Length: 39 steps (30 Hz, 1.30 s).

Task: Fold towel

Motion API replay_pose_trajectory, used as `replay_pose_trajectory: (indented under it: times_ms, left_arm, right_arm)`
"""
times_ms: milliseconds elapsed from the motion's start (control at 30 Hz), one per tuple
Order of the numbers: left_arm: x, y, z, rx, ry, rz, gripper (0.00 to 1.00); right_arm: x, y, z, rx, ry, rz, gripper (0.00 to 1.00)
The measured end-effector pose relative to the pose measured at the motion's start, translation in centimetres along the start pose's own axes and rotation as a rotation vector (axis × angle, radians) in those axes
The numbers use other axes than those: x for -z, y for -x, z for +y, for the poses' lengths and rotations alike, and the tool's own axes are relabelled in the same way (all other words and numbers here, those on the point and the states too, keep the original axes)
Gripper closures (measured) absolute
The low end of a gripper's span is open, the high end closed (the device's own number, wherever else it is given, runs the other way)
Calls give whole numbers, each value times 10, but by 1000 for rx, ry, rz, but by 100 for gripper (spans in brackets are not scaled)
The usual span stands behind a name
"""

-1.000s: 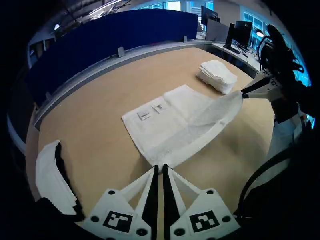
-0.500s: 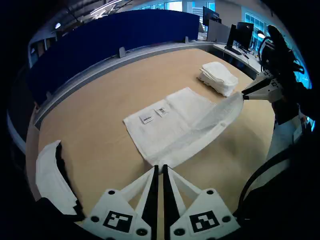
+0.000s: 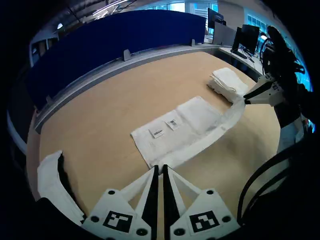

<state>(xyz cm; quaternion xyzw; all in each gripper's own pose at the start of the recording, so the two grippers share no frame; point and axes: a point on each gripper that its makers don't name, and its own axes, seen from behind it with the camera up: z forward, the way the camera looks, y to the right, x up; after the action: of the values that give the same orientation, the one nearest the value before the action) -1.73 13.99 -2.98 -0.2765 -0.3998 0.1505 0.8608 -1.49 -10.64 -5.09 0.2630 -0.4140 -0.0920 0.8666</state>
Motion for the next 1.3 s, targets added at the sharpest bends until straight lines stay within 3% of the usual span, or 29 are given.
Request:
replay_pose_trajectory:
  times_ms: [167, 567, 1000, 1300]
  left_arm:
    - [-16, -7, -12, -23, -7, -11, 93]
    - [-57, -8, -31, -8, 3, -40, 93]
    - [-73, -3, -33, -22, 0, -49, 92]
    - [-88, -2, -42, -32, -15, -67, 91]
  right_arm:
    - [-18, -10, 10, -22, -13, -9, 88]
    - [-56, -16, 33, -40, -7, -41, 88]
    - [-72, -11, 39, -43, 2, -65, 88]
    - [-91, -9, 46, -61, 9, -85, 87]
